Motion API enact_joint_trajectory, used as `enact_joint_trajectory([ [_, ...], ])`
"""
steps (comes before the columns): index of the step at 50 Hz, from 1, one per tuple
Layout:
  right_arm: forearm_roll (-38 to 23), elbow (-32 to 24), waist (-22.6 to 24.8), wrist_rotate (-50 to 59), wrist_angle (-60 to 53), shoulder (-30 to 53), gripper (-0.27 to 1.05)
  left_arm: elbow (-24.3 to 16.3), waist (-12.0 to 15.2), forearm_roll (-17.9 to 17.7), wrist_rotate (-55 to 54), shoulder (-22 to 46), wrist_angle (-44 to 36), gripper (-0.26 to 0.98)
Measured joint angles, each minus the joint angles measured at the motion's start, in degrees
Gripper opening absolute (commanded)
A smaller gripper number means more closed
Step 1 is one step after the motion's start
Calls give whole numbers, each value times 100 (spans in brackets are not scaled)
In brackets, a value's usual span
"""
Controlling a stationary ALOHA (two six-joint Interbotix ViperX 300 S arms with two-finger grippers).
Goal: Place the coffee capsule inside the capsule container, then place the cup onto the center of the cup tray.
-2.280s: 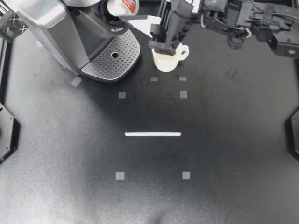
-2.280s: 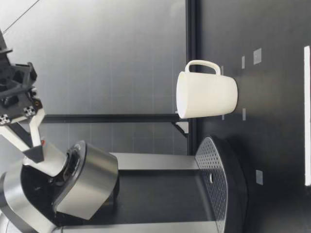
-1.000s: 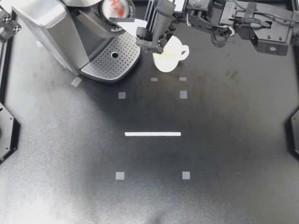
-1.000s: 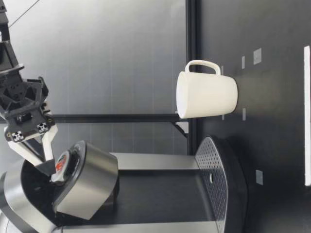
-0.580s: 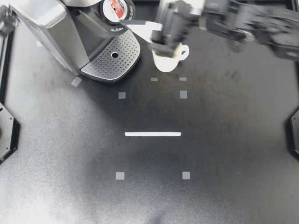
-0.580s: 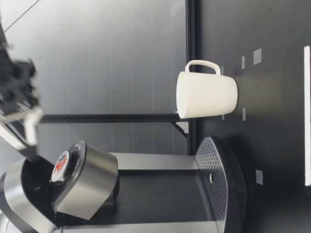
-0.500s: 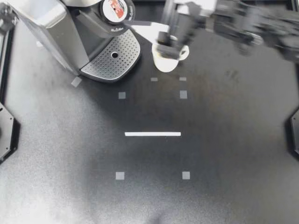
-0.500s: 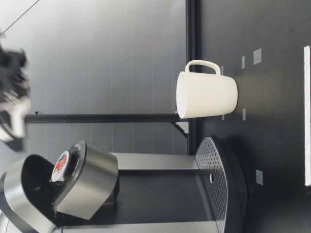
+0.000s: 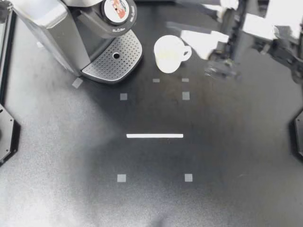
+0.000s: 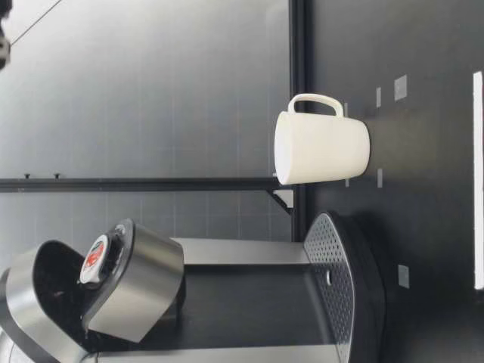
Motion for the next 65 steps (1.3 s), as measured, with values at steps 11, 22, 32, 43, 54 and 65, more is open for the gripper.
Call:
enact_joint_trajectory([
  [11,0,360,26,281,-510,-220,49,-35,325,26,-281,290,-492,16],
  [22,0,536,35,299,-589,-448,49,-334,475,35,-281,817,-835,16],
  [32,0,659,35,299,-589,-677,49,-510,501,35,-299,905,-1362,16],
  [43,0,729,35,325,-598,-809,49,-703,501,44,-343,905,-2531,16],
  [54,-9,791,35,475,-650,-817,49,-861,501,53,-475,870,-3524,16],
  [65,-26,800,35,554,-765,-817,49,-1011,378,62,-510,1011,-4069,16],
])
